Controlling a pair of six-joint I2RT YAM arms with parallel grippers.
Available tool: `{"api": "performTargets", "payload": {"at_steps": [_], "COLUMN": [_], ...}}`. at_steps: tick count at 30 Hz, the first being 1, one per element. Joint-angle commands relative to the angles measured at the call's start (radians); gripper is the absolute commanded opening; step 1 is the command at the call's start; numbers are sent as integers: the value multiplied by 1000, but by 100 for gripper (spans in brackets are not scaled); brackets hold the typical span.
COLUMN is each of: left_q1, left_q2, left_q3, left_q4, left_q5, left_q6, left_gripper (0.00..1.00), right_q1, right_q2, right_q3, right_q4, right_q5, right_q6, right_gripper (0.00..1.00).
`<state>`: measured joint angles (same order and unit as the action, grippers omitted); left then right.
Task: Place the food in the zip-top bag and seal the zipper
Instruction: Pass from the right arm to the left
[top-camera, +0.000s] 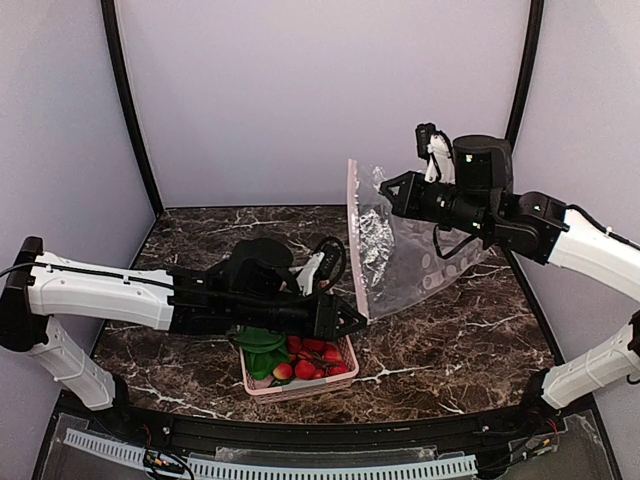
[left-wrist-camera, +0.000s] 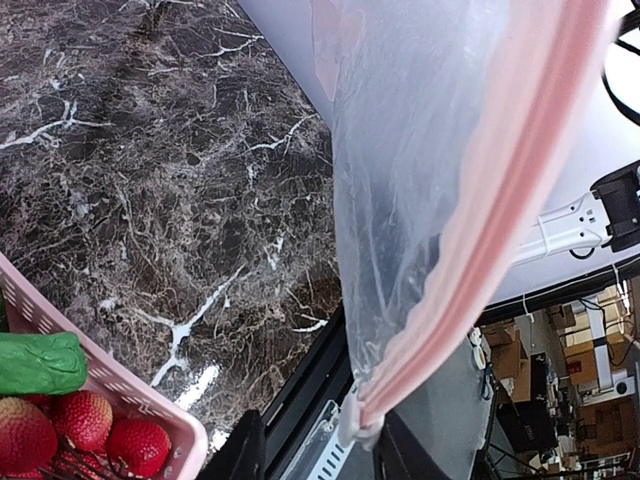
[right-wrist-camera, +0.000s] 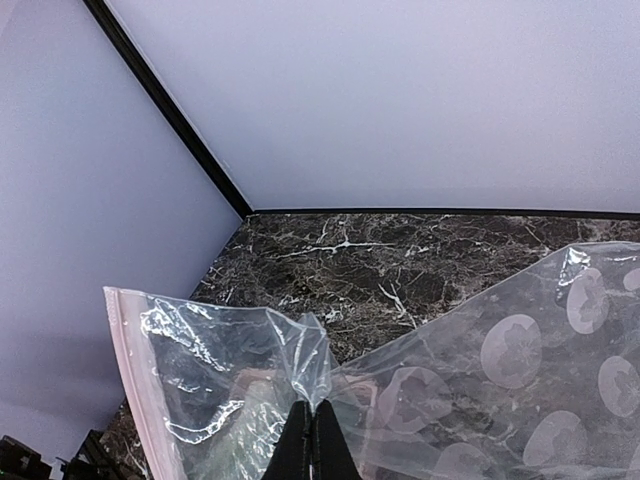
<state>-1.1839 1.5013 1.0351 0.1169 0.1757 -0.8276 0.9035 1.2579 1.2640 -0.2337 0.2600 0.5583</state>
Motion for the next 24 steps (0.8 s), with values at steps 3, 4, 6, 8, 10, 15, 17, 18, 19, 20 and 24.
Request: {"api": "performTargets", "payload": {"at_steps": [3, 4, 6, 8, 10, 15, 17, 18, 19, 20, 24], "left_q1": [-6, -6, -6, -7, -7, -6, -7, -7, -7, -8, -8], "left_q2": [-3, -4, -3, -1, 2, 3, 3, 4, 4, 4, 1], "left_q3": [28, 26, 26, 27, 26, 28, 28, 28, 26, 24, 19], "left_q4": [7, 9, 15, 20, 24, 37, 38, 38, 39, 39, 42], "left_q5": [21, 23, 26, 28, 28, 31, 33, 34, 34, 34, 33], "left_q6": [-8, -11, -11, -12, -14, -19, -20, -21, -24, -25, -29], "left_gripper": [33, 32, 30, 28, 25, 23, 21, 20, 19, 17, 13], "right_q1": [9, 9, 9, 9, 9, 9, 9, 9, 9, 9, 9], "right_q2": [10, 12, 16, 18, 20, 26, 27, 27, 27, 27, 29], "right_q3": [19, 20, 20, 20, 18, 19, 17, 16, 15, 15, 14], "right_q4": [21, 19, 14, 10, 6, -3, -6, -6, -6, -6, -7], "right_q5": [16, 16, 13, 10, 10, 8, 9, 10, 10, 9, 10], "right_q6": [-9, -8, -7, -5, -5, -8, -5, -6, -5, -4, -7], "right_gripper": [0, 0, 0, 0, 0, 0, 0, 0, 0, 0, 0]}}
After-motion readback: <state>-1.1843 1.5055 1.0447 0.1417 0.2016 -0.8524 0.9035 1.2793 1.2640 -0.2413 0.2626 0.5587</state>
